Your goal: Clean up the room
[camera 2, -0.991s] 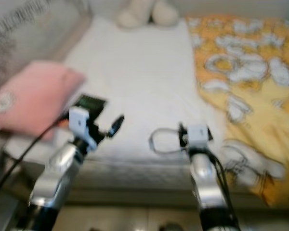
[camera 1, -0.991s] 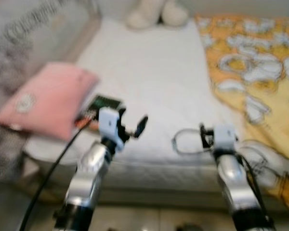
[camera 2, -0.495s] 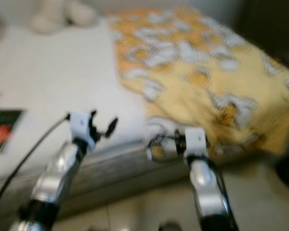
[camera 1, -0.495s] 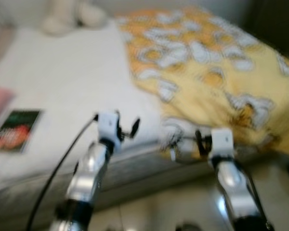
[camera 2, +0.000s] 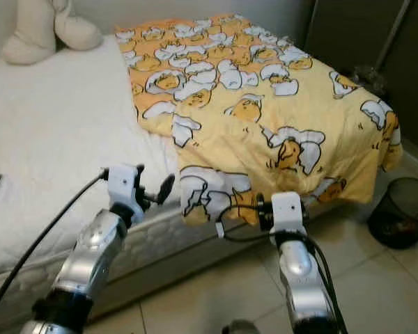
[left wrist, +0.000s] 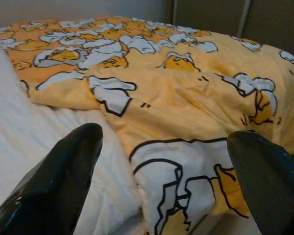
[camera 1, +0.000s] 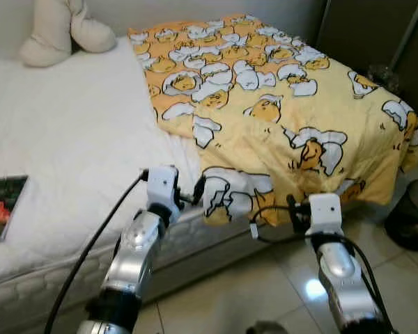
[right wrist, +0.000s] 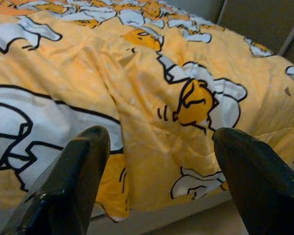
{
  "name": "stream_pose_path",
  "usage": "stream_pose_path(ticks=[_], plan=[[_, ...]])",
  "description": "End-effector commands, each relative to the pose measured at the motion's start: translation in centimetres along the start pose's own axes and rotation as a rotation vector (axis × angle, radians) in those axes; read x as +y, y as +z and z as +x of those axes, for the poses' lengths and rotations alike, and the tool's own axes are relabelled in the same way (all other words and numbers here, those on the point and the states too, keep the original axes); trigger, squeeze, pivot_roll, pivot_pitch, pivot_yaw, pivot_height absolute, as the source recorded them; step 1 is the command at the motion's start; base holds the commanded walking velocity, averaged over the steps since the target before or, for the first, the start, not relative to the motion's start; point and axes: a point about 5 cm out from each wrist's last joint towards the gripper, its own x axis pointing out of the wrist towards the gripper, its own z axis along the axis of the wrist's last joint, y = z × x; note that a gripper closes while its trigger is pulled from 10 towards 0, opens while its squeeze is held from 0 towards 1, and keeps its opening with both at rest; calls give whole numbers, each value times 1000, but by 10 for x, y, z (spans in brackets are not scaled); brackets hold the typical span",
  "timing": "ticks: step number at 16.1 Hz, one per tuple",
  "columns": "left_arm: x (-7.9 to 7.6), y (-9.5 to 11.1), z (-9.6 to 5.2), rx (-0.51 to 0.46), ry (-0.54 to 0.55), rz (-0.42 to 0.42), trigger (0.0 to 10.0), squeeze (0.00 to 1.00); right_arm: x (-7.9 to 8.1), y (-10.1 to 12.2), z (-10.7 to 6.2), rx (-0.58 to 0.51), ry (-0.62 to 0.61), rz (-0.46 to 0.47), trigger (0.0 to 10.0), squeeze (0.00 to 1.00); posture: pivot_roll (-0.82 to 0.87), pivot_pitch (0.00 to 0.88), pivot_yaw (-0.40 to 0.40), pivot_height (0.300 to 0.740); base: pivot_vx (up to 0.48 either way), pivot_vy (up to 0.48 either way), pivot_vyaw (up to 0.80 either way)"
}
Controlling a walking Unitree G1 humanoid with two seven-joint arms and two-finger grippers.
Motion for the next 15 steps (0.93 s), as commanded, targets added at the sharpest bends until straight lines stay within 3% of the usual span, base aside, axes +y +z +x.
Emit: stream_pose_path(ticks=[1,3,5,6,9,10,12,13,14,15], plan=[[0,5,1,-23,-3,0,10000,0,0,1,2,-7,9,-5,10000,0,-160,0,80,723,480,0,0],[1,4,1,-25,-3,0,10000,0,1,2,3,-6,22,-11,10000,0,-153,0,75,723,480,0,0],[4,4,1,-29,18,-87,10000,0,2,2,4,-5,31,-15,10000,0,-151,0,72,723,480,0,0],[4,2,1,-14,31,-91,10000,0,2,2,4,-4,34,-15,10000,0,-151,0,69,723,270,0,0],[13,-16,6,97,94,-50,10000,0,2,-4,-2,15,54,-14,10000,0,-151,0,55,723,0,0,0],[11,-35,13,208,65,-18,10000,0,-2,-17,-12,53,65,-29,10000,0,-154,0,45,723,0,0,0],[4,-48,18,300,47,-23,10000,0,-8,-29,-21,107,47,-23,10000,0,-180,4,41,723,0,0,0],[3,-43,25,287,49,-13,10000,0,-10,-32,-26,114,61,-43,10000,0,-204,3,45,723,0,0,0],[0,-30,30,216,17,8,10000,0,-14,-28,-31,94,72,-60,10000,0,-222,5,46,723,0,0,0],[2,-16,27,78,13,23,10000,0,-19,-25,-35,80,55,-61,10000,0,-231,3,43,723,0,0,0]])
